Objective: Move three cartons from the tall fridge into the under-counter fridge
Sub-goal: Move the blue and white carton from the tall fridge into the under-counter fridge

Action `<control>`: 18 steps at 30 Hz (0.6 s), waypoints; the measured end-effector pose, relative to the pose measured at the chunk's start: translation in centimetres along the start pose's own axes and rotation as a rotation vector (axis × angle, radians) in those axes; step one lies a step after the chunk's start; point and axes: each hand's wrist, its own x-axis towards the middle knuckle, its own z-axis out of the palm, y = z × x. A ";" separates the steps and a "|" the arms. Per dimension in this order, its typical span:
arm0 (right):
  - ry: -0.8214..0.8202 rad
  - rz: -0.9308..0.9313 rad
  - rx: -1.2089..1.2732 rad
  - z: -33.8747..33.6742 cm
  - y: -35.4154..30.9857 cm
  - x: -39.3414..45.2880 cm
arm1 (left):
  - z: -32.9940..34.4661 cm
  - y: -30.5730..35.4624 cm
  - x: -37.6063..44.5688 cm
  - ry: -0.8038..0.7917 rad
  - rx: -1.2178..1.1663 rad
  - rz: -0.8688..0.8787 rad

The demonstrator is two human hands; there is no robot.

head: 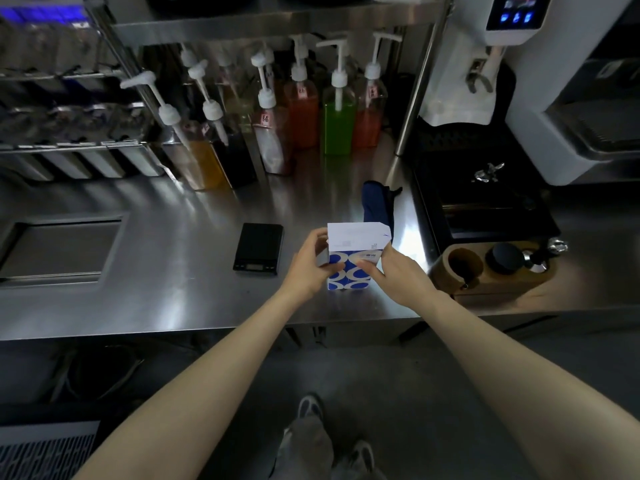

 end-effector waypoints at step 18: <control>0.002 0.012 -0.046 2.7 2.7 -6.8 | 1.9 -0.7 -8.8 0.079 0.013 -0.085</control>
